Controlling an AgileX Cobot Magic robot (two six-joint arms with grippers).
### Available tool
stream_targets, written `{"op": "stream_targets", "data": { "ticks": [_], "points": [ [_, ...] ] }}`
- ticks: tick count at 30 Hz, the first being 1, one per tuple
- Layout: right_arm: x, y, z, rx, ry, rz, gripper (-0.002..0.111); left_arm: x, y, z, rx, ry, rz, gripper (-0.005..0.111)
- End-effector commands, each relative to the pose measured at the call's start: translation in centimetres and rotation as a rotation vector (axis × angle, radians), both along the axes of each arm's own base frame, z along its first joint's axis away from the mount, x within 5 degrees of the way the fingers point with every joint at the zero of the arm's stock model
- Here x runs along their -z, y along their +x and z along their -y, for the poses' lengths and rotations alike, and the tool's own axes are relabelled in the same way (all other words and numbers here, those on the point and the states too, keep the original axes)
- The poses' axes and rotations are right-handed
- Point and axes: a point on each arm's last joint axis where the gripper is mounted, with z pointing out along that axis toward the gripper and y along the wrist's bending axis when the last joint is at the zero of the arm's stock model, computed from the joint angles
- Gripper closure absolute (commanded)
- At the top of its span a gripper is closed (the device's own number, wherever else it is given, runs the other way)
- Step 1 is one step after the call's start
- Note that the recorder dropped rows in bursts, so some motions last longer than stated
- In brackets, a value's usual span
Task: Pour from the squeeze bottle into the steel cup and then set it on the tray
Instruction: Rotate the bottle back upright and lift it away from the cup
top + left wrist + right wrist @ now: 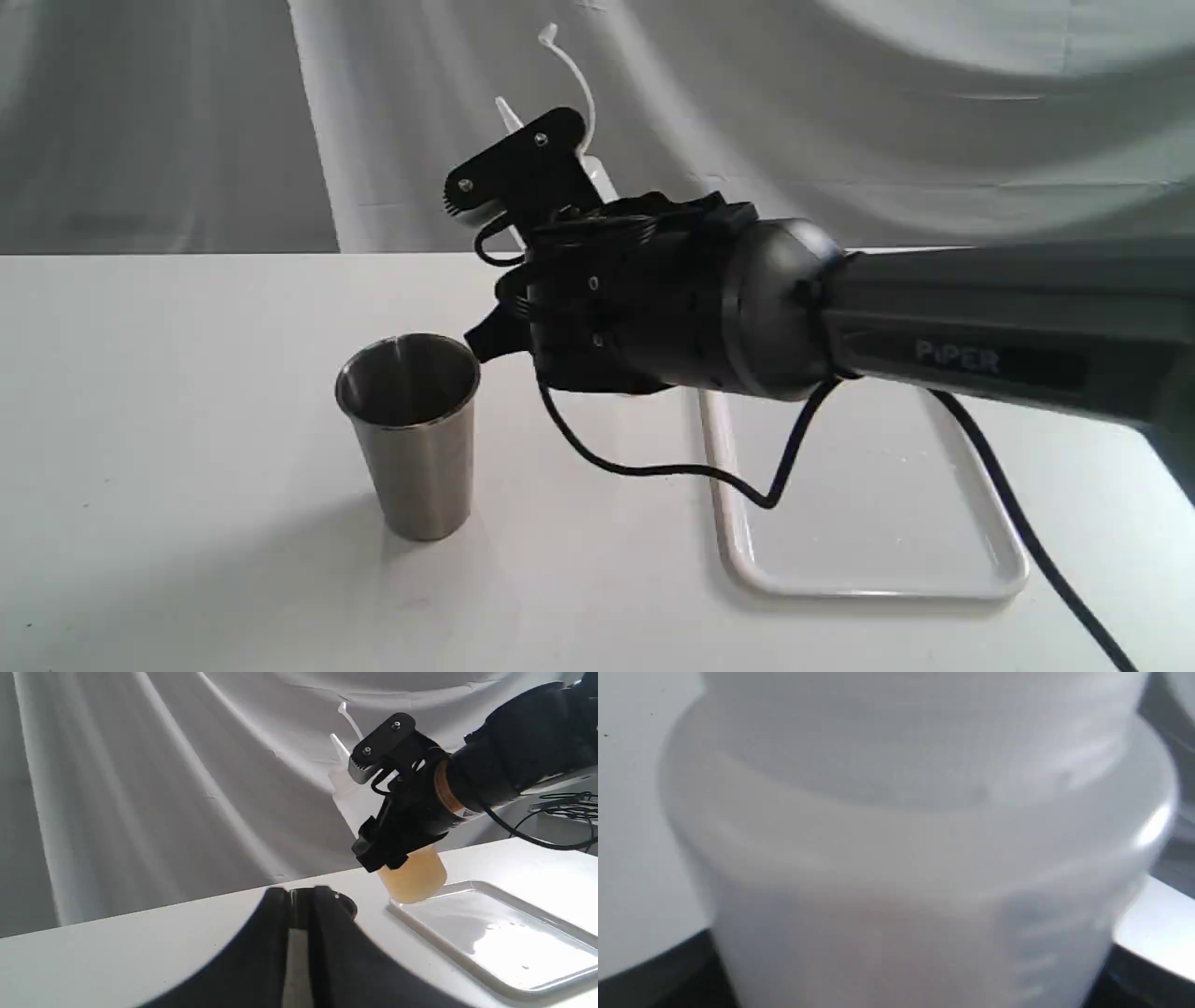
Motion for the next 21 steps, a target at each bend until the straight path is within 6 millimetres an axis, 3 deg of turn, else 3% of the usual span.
{"op": "stream_targets", "data": {
  "ticks": [1, 8, 17, 21],
  "points": [
    [-0.9, 0.0, 0.3, 0.051, 0.037, 0.032, 0.086, 0.1, 0.1, 0.0, -0.002, 0.003, 0.002, 0.098],
    [-1.4, -0.1, 0.4, 0.060, 0.055, 0.043, 0.086, 0.1, 0.1, 0.0, -0.002, 0.003, 0.002, 0.098],
    [-4.7, -0.8, 1.5, 0.103, 0.059, 0.121, 0.087, 0.1, 0.1, 0.0, -0.002, 0.003, 0.002, 0.098],
    [-5.9, -1.6, 3.0, 0.151, 0.057, 0.183, 0.090, 0.1, 0.1, 0.0, -0.002, 0.003, 0.002, 0.098]
  ]
}}
